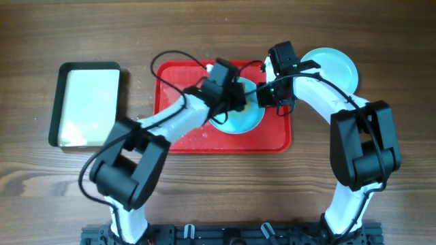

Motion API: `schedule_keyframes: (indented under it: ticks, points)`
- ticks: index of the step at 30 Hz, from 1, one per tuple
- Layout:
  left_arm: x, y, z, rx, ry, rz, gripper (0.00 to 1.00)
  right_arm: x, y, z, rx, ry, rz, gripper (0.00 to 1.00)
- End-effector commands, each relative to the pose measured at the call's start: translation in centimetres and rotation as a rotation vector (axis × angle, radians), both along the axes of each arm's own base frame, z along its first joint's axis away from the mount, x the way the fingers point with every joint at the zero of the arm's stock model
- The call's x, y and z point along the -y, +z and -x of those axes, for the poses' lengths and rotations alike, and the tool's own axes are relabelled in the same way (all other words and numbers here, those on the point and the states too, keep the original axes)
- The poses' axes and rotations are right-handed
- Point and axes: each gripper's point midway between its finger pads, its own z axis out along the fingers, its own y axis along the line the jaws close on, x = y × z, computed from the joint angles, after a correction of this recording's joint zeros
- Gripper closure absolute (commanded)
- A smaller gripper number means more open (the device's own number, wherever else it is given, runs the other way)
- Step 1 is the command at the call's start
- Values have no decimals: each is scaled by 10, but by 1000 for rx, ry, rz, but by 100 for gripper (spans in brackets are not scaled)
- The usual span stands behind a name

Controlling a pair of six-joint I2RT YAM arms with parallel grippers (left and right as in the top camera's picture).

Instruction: Clean dirty plates on tray and stack at the side

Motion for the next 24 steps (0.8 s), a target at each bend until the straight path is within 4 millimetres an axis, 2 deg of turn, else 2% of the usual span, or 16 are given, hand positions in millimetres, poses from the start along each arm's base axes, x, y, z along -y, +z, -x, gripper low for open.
schedule_keyframes:
  ticks: [1,4,6,7,10,12,13,15,18,19,20,22,23,24]
  points:
    - [-17,-24,-7,21,67,-115,96,5,-3,-3,-7,-19,25,96]
    - [-55,-31,-17,45,169,-260,96,6,-3,-1,-14,-19,28,96]
    - [-97,-34,-23,64,266,-415,96,6,-4,1,-21,-8,32,96]
    - [-108,-33,-26,70,294,-442,96,6,-4,2,-22,-5,33,96]
    - [-122,-32,-35,72,333,-436,96,7,-4,3,-26,4,36,96]
    - [-133,-23,-40,78,364,-428,96,8,-5,5,-31,5,40,96]
    - [-139,-13,-42,88,379,-421,96,12,-5,3,-24,-1,65,96]
    - [-151,21,-47,131,418,-388,96,20,-6,1,-13,-3,113,96]
    - [-181,91,-54,233,512,-309,96,20,-6,2,-10,21,119,96]
    - [-200,118,-53,269,560,-283,96,20,-6,2,-6,36,121,96]
    - [-211,130,-51,285,588,-275,96,20,-6,1,-1,53,124,96]
    - [-255,160,-38,301,683,-273,96,17,1,-3,24,100,141,96]
    - [-284,165,-26,276,744,-295,96,15,12,-12,60,104,165,96]
    - [-304,164,-17,245,786,-321,96,11,25,-20,98,117,187,96]
